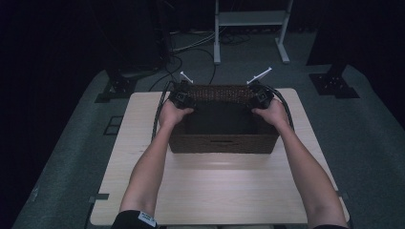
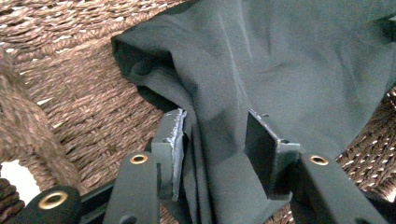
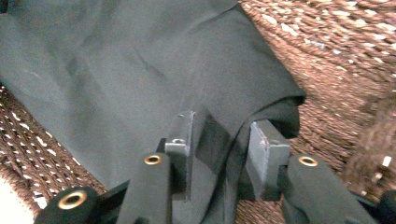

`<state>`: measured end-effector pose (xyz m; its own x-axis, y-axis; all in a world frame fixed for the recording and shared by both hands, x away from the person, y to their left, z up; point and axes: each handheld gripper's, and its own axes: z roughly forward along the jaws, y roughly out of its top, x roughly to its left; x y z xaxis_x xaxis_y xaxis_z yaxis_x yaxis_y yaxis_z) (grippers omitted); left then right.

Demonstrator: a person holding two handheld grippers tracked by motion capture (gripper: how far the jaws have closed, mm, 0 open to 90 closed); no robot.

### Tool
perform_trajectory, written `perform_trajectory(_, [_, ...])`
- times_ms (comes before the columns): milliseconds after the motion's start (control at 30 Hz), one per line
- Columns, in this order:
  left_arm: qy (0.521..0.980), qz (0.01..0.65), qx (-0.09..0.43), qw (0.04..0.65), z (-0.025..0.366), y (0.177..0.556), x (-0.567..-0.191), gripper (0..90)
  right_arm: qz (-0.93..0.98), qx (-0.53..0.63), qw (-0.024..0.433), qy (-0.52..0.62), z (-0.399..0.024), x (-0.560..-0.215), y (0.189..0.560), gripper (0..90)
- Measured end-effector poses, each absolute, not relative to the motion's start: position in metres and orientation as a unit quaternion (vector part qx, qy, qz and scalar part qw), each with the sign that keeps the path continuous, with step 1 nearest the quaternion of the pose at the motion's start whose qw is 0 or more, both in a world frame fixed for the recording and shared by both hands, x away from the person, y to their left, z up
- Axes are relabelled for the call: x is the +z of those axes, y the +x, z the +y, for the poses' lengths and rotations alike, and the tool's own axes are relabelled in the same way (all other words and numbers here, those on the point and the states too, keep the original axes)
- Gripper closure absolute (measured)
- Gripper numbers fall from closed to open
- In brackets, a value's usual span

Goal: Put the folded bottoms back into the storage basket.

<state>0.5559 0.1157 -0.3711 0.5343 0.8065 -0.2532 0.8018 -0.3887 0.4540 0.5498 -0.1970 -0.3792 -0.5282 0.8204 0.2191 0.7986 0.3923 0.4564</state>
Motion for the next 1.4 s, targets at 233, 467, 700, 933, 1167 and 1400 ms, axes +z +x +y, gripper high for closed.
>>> perform_trajectory(233, [0.821, 0.49, 0.021, 0.292, 0.122, 0.553, -0.362, 54.8, 0.826, 0.274, 0.033, 0.491, -0.209, -0.373, 0.547, 62.0])
perform_trajectory(467, [0.825, 0.485, 0.021, 0.289, 0.122, 0.55, -0.359, 54.0, 0.82, 0.285, 0.037, 0.496, -0.218, -0.365, 0.541, 61.6])
perform_trajectory(700, [0.823, 0.478, 0.026, 0.305, 0.123, 0.54, -0.352, 53.2, 0.815, 0.309, 0.039, 0.489, -0.225, -0.358, 0.528, 60.6])
perform_trajectory(933, [0.819, 0.467, 0.028, 0.333, 0.123, 0.532, -0.341, 49.4, 0.812, 0.331, 0.037, 0.479, -0.233, -0.351, 0.515, 59.0])
perform_trajectory(1167, [0.823, 0.445, 0.033, 0.351, 0.122, 0.52, -0.332, 45.7, 0.818, 0.342, 0.042, 0.461, -0.233, -0.341, 0.5, 57.7])
perform_trajectory(1400, [0.814, 0.445, 0.031, 0.372, 0.125, 0.511, -0.331, 42.5, 0.817, 0.352, 0.044, 0.454, -0.234, -0.335, 0.491, 56.7])
